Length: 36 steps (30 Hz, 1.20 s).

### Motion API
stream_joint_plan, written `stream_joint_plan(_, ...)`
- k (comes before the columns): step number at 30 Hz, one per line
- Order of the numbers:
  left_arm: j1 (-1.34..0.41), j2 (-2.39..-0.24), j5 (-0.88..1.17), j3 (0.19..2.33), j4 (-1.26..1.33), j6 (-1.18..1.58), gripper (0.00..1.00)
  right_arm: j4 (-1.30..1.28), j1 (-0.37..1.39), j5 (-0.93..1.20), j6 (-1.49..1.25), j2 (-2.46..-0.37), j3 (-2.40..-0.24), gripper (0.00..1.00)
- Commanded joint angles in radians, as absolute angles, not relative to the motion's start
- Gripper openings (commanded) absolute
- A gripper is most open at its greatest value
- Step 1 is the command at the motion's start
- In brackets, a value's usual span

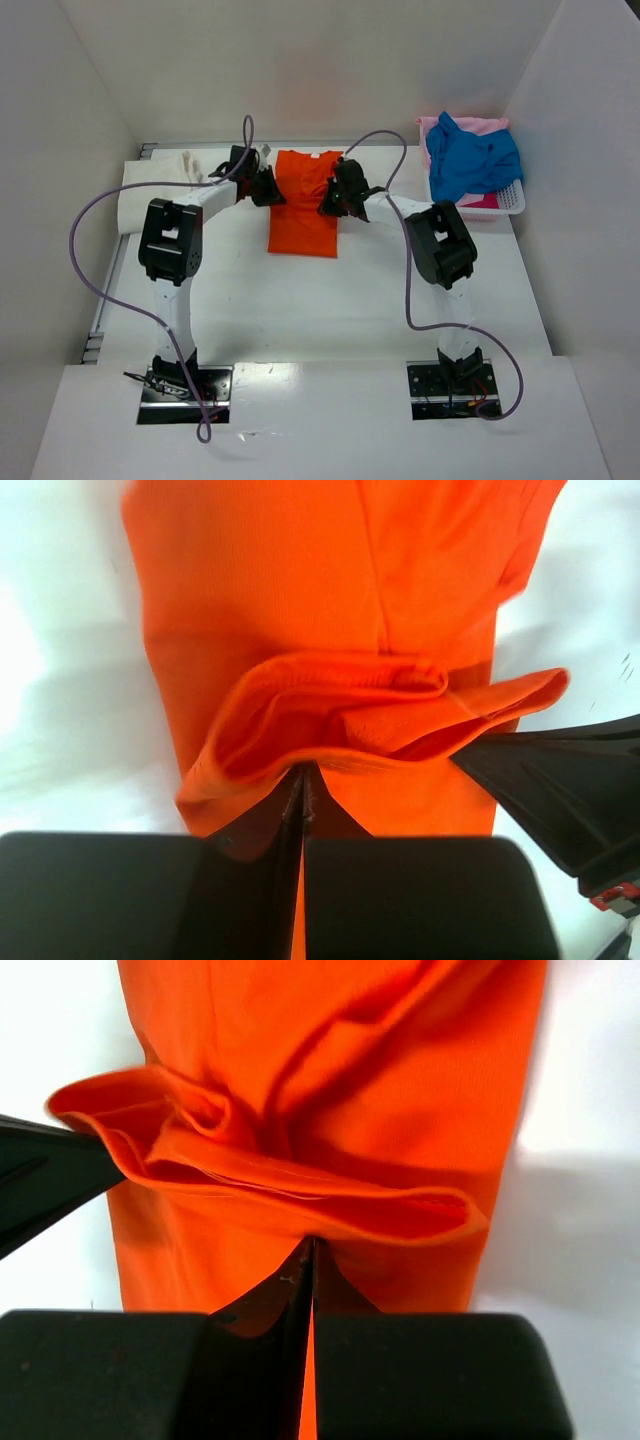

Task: Fold and stack the t-shirts
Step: Fold the folded rectangular tshirt in 1/3 of the way, then grab one side of the 2/3 rectangular tshirt with both arms

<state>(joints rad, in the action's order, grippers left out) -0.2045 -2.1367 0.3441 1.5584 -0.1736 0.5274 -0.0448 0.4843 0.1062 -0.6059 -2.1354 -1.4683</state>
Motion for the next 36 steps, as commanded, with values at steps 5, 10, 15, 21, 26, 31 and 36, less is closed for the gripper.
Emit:
stream_joint_plan(5, -0.196, -2.168, 0.323, 1.623, -0.135, 0.512, 0.19, -0.035, 0.479, 0.028, -0.578, -2.186, -1.548, 0.05)
stream_joint_plan(10, -0.196, -2.203, 0.267, 1.649, -0.135, 0.491, 0.2, -0.023, 0.456, 0.009, -0.576, -2.215, -1.542, 0.05)
stream_joint_plan(15, -0.195, -2.21, 0.215, 1.667, -0.158, 0.46, 0.24, -0.025, 0.425, 0.035, -0.569, -2.224, -1.554, 0.05)
stream_joint_plan(21, -0.186, -2.136, 0.187, 1.645, -0.176, 0.45, 0.35, -0.029, 0.416, 0.048, -0.569, -2.101, -1.549, 0.11)
stream_joint_plan(26, -0.178, -1.946, 0.187, 1.564, -0.167, 0.439, 0.59, -0.017, 0.416, 0.091, -0.545, -1.924, -1.476, 0.4)
stream_joint_plan(31, -0.178, -1.73, 0.175, 1.429, -0.194, 0.405, 0.81, -0.089, 0.416, 0.076, -0.517, -1.793, -1.354, 0.58)
stream_joint_plan(36, -0.194, -1.633, 0.245, 1.265, -0.28, 0.423, 0.84, -0.098, 0.416, 0.115, -0.584, -1.694, -1.131, 0.67)
